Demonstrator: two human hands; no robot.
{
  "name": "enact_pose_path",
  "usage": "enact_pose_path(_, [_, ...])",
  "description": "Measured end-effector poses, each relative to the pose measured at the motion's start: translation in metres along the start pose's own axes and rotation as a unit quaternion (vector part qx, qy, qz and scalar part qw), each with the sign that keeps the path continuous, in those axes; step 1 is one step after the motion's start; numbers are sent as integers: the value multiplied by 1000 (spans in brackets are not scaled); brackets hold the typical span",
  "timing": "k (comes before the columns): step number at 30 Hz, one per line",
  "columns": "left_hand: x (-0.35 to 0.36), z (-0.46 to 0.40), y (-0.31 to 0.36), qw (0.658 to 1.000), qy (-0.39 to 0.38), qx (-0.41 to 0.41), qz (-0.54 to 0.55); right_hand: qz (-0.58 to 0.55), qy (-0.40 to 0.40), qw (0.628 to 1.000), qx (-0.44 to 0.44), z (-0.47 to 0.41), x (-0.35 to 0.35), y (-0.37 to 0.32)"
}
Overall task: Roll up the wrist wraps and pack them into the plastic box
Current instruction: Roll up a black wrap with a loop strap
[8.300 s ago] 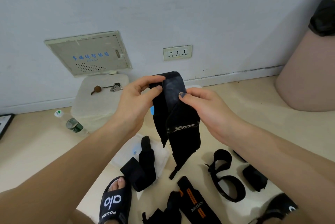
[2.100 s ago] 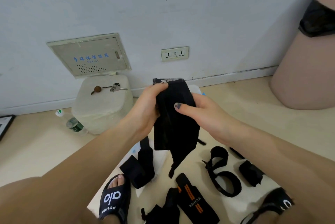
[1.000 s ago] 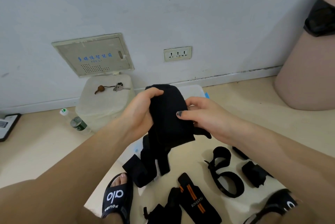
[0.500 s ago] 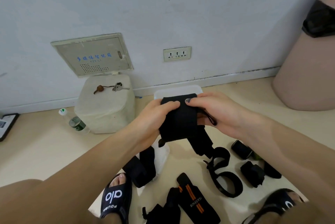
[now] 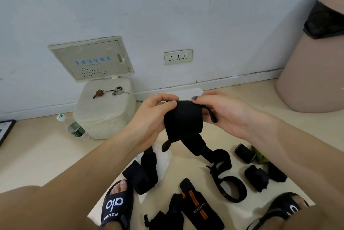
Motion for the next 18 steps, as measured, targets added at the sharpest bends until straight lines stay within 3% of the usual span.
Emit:
enact_pose_path(7, [-7, -3, 15, 999, -26, 36, 4, 43, -32, 997, -55, 5, 0, -14])
enact_pose_path(18, [-11, 0, 28, 976, 0, 166, -144, 71, -49, 989, -118, 9, 1, -27])
Point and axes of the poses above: each hand's wrist, its own z-axis away from the middle knuckle, its own x-axis out of the palm, y = z × x, the point moved 4 cm from there along -z, towards the middle knuckle, and after that the axes turned 3 degrees about -x, right-handed, at the moved point
